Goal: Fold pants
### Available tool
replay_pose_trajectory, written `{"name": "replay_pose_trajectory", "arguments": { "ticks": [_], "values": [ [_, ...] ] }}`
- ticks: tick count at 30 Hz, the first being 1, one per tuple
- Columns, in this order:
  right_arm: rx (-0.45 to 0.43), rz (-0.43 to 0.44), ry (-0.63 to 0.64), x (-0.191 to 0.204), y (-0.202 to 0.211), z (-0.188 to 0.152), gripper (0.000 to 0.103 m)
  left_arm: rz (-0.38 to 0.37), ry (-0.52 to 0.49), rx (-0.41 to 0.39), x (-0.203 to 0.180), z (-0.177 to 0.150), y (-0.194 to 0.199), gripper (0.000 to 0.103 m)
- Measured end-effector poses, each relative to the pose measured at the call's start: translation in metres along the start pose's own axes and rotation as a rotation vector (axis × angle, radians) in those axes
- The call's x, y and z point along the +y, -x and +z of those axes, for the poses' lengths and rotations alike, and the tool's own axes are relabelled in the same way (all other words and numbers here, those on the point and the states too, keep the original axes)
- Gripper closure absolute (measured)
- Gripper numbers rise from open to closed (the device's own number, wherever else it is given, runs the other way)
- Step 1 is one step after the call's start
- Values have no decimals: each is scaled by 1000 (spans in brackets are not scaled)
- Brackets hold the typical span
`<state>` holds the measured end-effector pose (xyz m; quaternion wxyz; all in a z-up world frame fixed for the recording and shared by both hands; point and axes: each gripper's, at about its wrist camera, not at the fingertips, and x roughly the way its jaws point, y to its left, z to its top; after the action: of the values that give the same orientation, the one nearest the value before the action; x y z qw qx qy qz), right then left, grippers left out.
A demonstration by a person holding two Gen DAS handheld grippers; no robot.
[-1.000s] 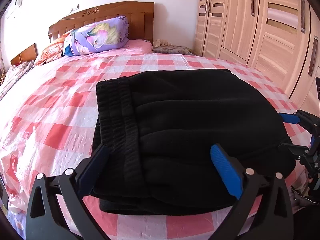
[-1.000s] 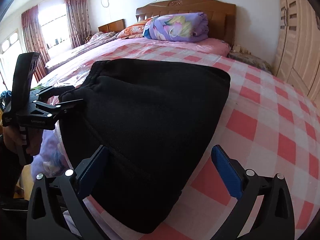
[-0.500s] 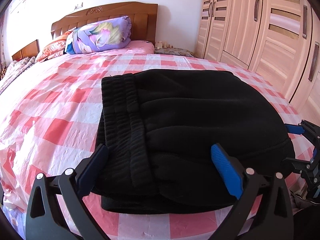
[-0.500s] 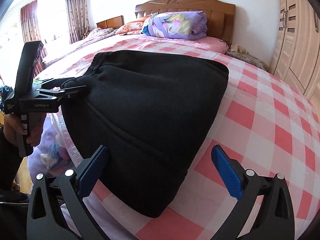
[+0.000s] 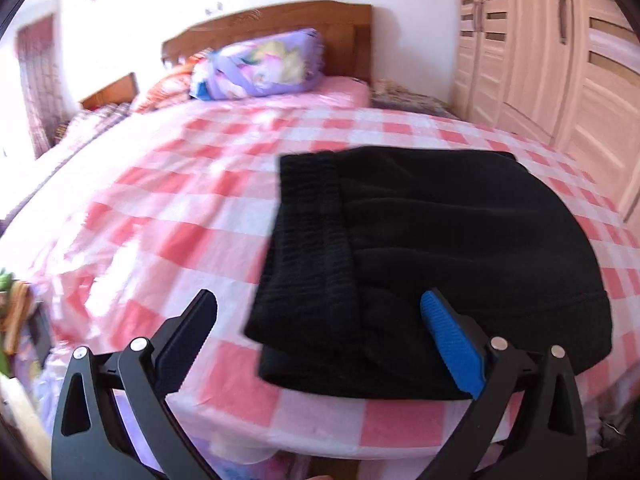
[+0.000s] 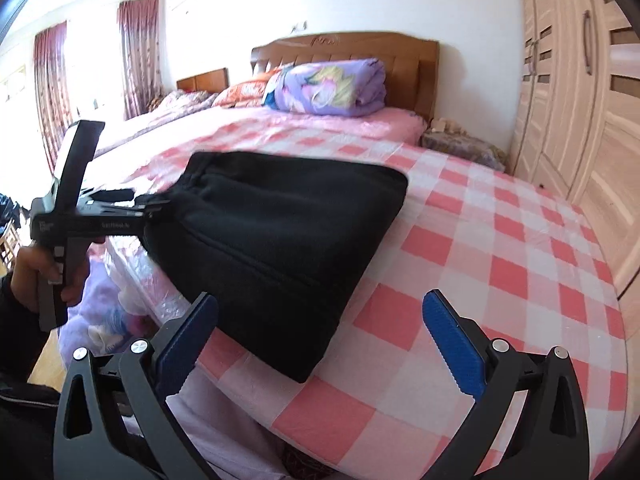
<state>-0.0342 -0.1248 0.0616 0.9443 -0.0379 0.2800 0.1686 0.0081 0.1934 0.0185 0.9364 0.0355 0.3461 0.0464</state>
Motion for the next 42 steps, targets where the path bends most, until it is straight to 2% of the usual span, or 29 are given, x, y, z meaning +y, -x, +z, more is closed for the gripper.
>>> {"name": "replay_pose_trajectory", "arguments": {
  "ticks": [2,4,6,9,12,14,20,25,42],
  "values": [
    [-62,-40,-38,-7,15,3,4,80,3,-71,0,-1,25,2],
    [-97,-50,-70,-11,21,6,4,118,10,-130,-2,-1,49,1],
    [-101,-40,-81,-9,21,5,4,149,20,-153,-6,-1,64,1],
    [-63,-49,-36,1,12,2,4,115,74,-189,-13,-4,80,1],
    [-21,-77,26,15,4,-9,4,80,163,-156,-25,-17,78,1],
    [2,-79,54,21,3,-18,4,56,184,-124,-36,-29,71,1],
    [81,-70,57,25,-12,-30,4,12,76,-7,-70,-46,47,1],
    [77,-65,46,25,-11,-31,4,-17,55,-14,-76,-51,43,1],
    [121,-50,32,26,-20,-34,5,-39,47,-12,-79,-52,44,2]
  ]
}}
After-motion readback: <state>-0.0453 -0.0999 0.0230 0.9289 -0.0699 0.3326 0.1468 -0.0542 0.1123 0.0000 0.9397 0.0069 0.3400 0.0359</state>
